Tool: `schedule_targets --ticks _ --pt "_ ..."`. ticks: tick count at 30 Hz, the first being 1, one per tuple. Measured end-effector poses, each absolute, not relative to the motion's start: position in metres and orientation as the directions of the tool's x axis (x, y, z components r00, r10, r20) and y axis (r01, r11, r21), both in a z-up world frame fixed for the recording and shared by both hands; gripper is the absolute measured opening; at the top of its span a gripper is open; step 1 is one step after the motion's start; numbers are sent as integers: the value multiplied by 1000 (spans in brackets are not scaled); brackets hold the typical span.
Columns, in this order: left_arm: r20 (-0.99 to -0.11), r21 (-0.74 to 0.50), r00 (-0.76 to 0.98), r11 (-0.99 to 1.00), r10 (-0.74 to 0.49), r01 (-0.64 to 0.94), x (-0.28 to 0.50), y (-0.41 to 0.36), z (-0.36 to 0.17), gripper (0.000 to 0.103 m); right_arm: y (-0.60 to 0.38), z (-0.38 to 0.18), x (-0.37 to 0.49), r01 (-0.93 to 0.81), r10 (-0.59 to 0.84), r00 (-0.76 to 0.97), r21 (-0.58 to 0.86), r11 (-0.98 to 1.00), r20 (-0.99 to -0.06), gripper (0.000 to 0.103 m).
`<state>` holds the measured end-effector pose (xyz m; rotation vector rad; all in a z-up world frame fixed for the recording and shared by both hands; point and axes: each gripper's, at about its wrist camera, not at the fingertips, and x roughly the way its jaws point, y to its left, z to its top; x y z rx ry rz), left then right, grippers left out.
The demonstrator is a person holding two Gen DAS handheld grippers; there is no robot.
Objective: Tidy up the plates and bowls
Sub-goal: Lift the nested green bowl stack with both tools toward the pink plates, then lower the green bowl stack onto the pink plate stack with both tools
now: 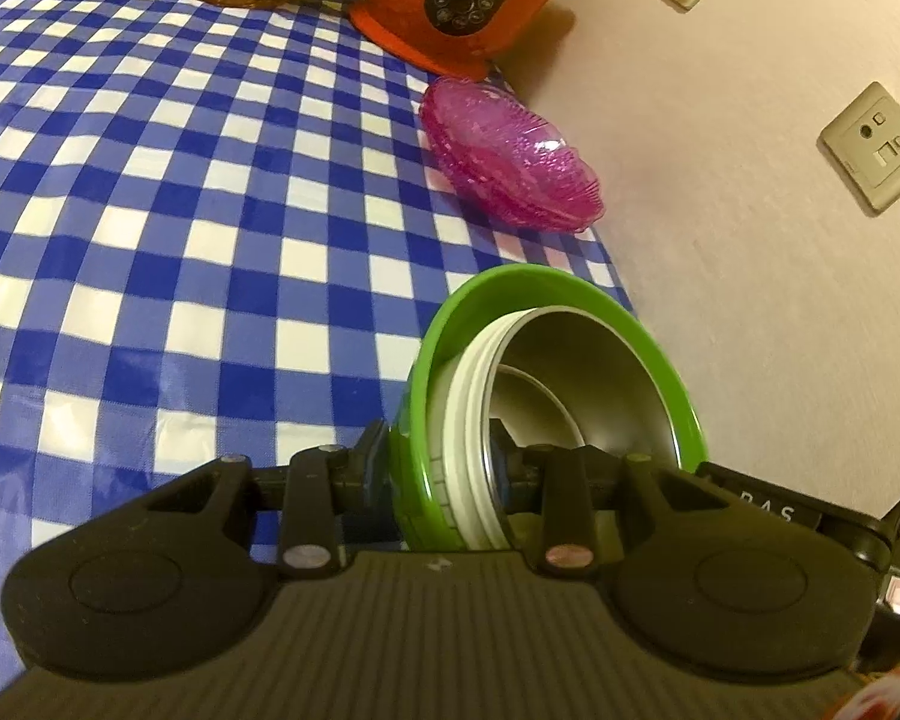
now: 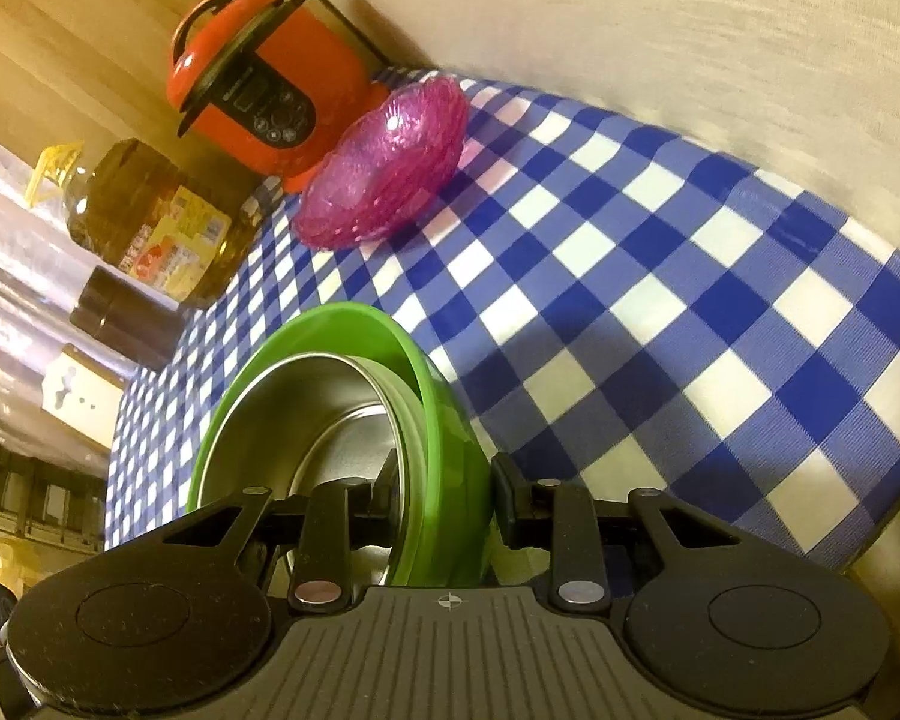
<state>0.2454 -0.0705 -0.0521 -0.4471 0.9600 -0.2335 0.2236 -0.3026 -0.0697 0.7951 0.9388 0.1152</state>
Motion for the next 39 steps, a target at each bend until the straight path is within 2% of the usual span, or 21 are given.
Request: schedule_targets --ticks 13,25,39 --pt "-710 -481 581 877 -398 13 283 -84 -28 29 -317 -47 251 266 393 633 664 699 -667 30" --pt "-669 -503 613 863 -420 42 353 -96 -2 29 -328 -12 315 230 364 679 656 719 -638 30" --pt "-667 -529 599 848 -444 39 431 -99 -14 29 -336 -21 393 211 349 677 625 751 -648 30"
